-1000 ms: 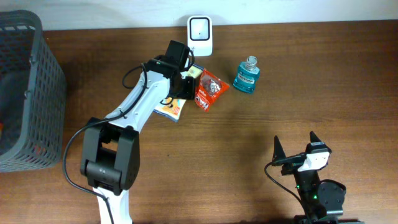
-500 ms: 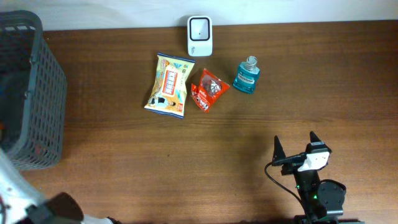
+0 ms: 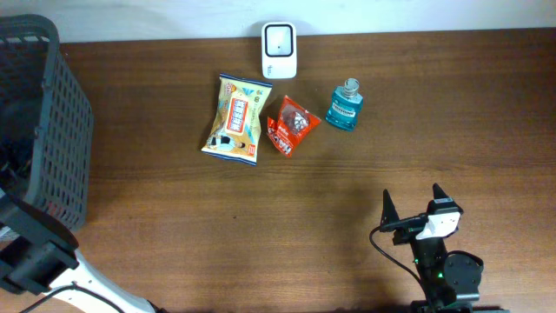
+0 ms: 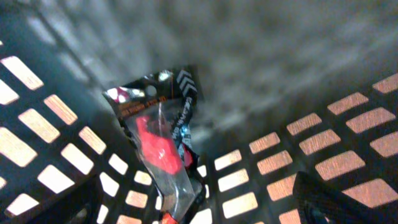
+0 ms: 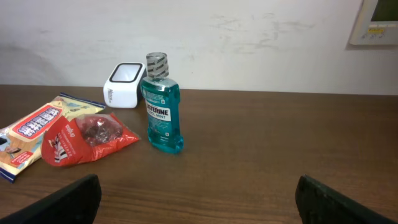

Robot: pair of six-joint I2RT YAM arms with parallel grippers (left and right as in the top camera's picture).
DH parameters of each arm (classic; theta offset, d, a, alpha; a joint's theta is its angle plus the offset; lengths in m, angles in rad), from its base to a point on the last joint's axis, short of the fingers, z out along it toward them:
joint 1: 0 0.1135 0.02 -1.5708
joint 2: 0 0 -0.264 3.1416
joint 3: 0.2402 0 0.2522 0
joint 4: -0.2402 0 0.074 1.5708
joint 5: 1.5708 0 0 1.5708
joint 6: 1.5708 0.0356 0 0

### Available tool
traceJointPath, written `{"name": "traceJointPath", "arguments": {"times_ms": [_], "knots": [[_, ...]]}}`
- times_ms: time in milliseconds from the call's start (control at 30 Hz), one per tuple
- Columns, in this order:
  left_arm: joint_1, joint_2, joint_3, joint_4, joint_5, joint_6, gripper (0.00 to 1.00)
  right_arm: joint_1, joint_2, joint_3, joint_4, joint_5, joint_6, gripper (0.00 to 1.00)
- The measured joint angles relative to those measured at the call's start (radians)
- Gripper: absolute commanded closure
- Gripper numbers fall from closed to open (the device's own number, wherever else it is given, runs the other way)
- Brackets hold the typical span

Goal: Scan the item barcode

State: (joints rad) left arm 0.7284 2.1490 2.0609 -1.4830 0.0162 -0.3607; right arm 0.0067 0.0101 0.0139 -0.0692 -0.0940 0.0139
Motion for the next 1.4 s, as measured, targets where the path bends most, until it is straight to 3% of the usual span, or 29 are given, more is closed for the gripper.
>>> {"name": "traceJointPath", "arguments": {"times_ms": [333, 367, 500, 633, 700, 733, 767, 900, 933, 967, 1100, 1133, 1300, 1400], "knots": [[-0.001, 0.092, 0.0, -0.047, 0.016, -0.011, 0.01, 0.0, 0.0, 0.0, 0.0, 0.0, 0.0, 0.01], [-0.001, 0.106, 0.0, -0.048, 0.0, -0.023, 0.06, 0.0, 0.0, 0.0, 0.0, 0.0, 0.0, 0.01], [-0.001, 0.173, 0.0, -0.065, -0.028, -0.05, 0.46, 0.0, 0.0, 0.0, 0.0, 0.0, 0.0, 0.01], [-0.001, 0.206, 0.0, -0.066, -0.033, -0.051, 0.57, 0.0, 0.0, 0.0, 0.0, 0.0, 0.0, 0.01], [-0.001, 0.206, 0.0, -0.066, -0.033, -0.052, 0.54, 0.0, 0.0, 0.0, 0.0, 0.0, 0.001, 0.01], [-0.001, 0.206, 0.0, -0.066, -0.033, -0.052, 0.35, 0.0, 0.0, 0.0, 0.0, 0.0, 0.0, 0.01], [-0.001, 0.206, 0.0, -0.066, -0.033, -0.052, 0.3, 0.0, 0.0, 0.0, 0.0, 0.0, 0.0, 0.02], [-0.001, 0.208, -0.051, -0.006, -0.043, -0.052, 0.28, 0.0, 0.0, 0.0, 0.0, 0.0, 0.0, 0.01], [-0.001, 0.209, -0.064, 0.019, -0.044, -0.043, 0.31, 0.0, 0.0, 0.0, 0.0, 0.0, 0.0, 0.01], [-0.001, 0.209, -0.064, 0.049, -0.043, -0.02, 0.41, 0.0, 0.0, 0.0, 0.0, 0.0, 0.0, 0.01], [-0.002, 0.207, -0.064, 0.097, -0.043, 0.02, 0.91, 0.0, 0.0, 0.0, 0.0, 0.0, 0.0, 0.01], [-0.002, 0.198, -0.063, 0.114, -0.047, 0.021, 0.99, 0.0, 0.0, 0.0, 0.0, 0.0, 0.001, 0.01], [-0.002, 0.208, 0.035, 0.069, -0.051, 0.024, 1.0, 0.0, 0.0, 0.0, 0.0, 0.0, 0.0, 0.01], [-0.002, 0.236, 0.261, -0.079, -0.042, 0.023, 1.0, 0.0, 0.0, 0.0, 0.0, 0.0, 0.0, 0.01]]}}
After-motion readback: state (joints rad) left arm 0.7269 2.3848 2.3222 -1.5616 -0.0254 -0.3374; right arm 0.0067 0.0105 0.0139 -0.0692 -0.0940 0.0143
